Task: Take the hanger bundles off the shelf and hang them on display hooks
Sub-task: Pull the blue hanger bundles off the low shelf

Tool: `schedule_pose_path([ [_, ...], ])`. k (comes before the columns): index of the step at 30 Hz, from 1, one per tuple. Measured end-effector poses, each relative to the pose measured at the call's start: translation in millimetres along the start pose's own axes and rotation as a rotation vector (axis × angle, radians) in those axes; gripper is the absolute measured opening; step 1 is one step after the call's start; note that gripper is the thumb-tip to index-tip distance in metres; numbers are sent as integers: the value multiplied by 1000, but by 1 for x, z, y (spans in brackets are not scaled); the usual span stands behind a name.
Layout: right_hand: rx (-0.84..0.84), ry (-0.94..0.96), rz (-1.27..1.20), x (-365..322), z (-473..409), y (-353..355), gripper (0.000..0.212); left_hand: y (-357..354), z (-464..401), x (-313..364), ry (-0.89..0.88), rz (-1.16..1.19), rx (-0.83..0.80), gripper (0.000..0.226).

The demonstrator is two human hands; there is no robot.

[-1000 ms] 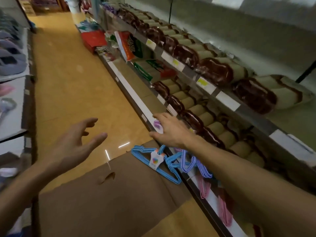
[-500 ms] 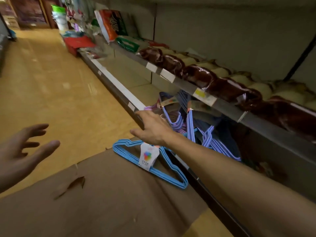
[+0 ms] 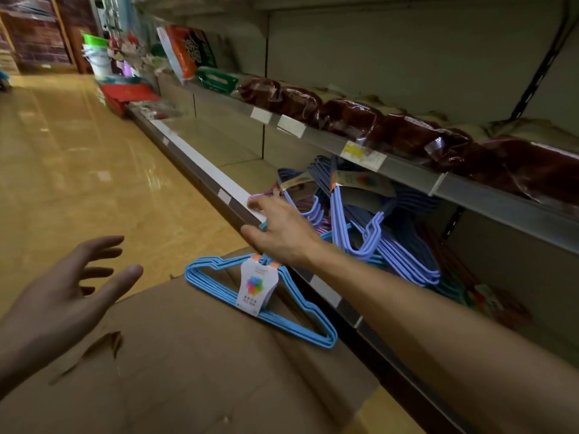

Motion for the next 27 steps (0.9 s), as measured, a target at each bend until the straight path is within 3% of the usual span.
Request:
schedule_pose_path([
  [4, 164, -60, 137, 51, 4, 59, 35, -50, 5, 36, 36, 47, -82, 45],
  [7, 246, -148, 181, 95, 18, 93, 28, -95, 5, 64, 45, 95, -124, 50],
  [15, 323, -569, 5, 186, 57, 130, 27, -183, 20, 142, -48, 172, -247, 34],
  [20, 322, -812, -101, 216, 58, 129, 40, -213, 5, 182, -140, 99, -354, 47],
  [27, 317, -1004, -491, 243, 33, 90, 51, -260, 7, 203, -222, -126, -567, 81],
])
Point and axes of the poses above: each hand's wrist, its own z-axis away from the middle knuckle, its own y-axis out of the back of the hand, x = y × z, the point moved 8 cm from there along -z, towards the middle knuckle, and after that the axes turned 14 degrees about x, right-handed, at the moved point
